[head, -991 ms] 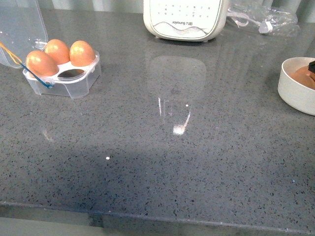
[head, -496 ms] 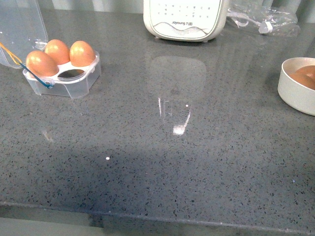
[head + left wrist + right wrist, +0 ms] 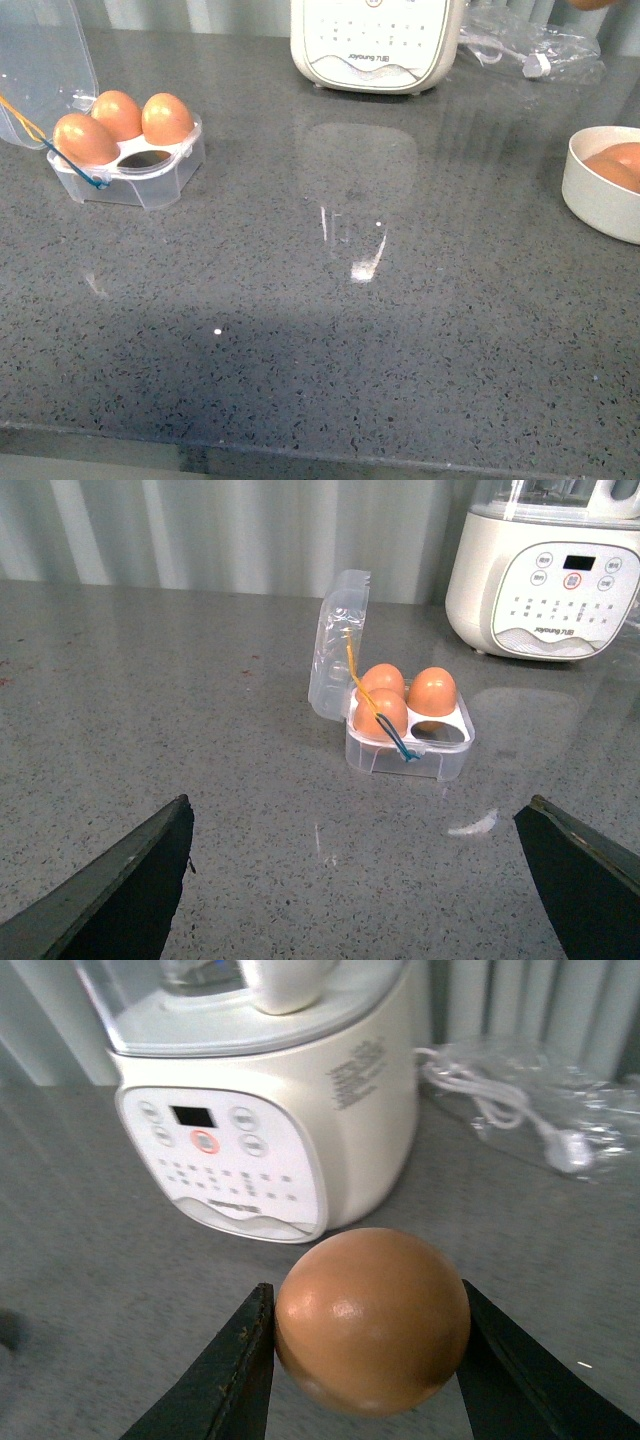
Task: Put egg into box
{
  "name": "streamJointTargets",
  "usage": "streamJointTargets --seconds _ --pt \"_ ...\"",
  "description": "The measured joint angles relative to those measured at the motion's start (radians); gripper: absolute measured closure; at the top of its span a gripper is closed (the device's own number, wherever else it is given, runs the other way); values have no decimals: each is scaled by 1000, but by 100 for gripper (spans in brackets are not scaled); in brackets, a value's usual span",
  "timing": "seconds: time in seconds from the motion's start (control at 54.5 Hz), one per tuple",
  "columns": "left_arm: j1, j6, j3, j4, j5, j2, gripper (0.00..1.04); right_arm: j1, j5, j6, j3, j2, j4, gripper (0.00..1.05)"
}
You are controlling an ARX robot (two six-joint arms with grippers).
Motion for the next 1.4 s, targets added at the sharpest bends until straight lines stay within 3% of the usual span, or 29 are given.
streamJointTargets --seconds 0.129,0.275,0.514,0.679,0.955,1.395 --pt "0 0 0 0 0 0 7 79 -13 41 82 83 -18 61" --pt "0 0 0 0 0 0 7 174 -113 32 126 135 -23 61" --pt "0 0 0 0 0 0 7 301 -310 -110 134 145 -76 61" --pt "0 0 0 0 0 0 7 318 -404 -238 132 143 -137 61" --pt "0 0 0 0 0 0 7 334 -420 -328 199 196 -208 61" --pt "0 0 0 0 0 0 7 428 -356 -362 428 370 -320 61"
